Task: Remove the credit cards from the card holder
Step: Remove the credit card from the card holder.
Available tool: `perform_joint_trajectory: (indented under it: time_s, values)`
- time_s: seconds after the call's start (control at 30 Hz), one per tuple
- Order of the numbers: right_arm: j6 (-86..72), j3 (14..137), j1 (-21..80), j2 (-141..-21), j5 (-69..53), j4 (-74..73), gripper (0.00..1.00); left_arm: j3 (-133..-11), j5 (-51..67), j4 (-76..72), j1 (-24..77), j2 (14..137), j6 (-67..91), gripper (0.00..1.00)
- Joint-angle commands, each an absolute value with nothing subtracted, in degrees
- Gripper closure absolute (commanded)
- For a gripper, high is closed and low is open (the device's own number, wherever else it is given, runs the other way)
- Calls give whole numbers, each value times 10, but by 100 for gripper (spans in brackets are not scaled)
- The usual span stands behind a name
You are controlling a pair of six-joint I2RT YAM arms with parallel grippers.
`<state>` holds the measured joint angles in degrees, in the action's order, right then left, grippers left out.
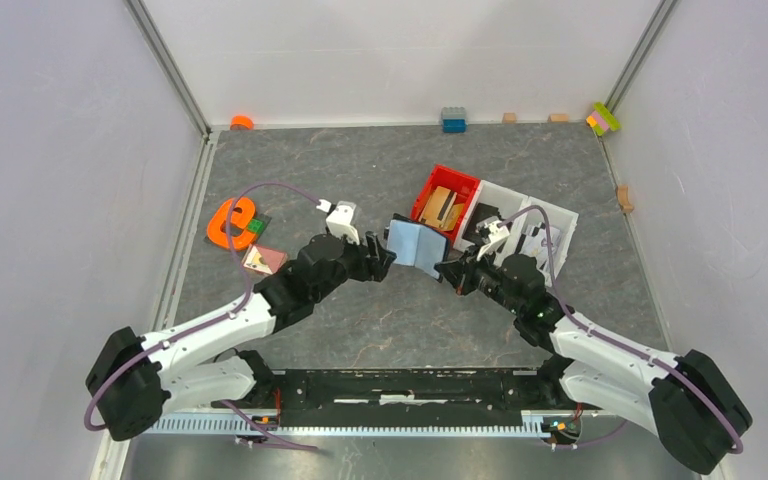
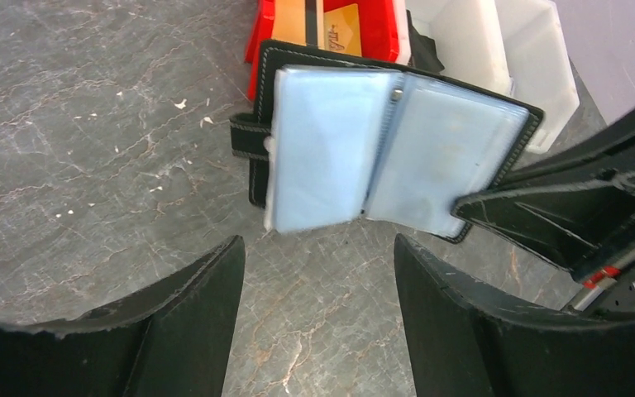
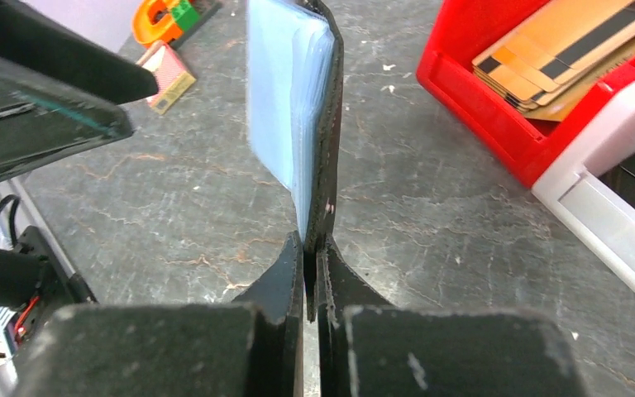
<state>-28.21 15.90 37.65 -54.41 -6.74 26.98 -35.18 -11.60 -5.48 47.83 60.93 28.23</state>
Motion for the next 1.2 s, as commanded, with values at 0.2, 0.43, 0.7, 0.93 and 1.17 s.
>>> perform_joint_trajectory:
  time_s: [0.2, 0.43, 0.7, 0.93, 1.17]
  values:
    - [-273, 206, 378, -593, -153, 310, 100, -385, -26, -92, 501, 635, 237, 28]
    - [-283, 212, 380, -618, -199, 340, 100, -385, 33, -120, 505, 655, 236, 25]
    - [-284, 214, 389, -622, -209, 348, 100, -386, 16, -112, 505, 663, 233, 19]
    - [-274, 227, 416, -636, -222, 352, 100, -396, 9, -99, 505, 671, 233, 21]
    - [-265, 232, 429, -637, -226, 354, 100, -409, -38, -65, 505, 679, 232, 41]
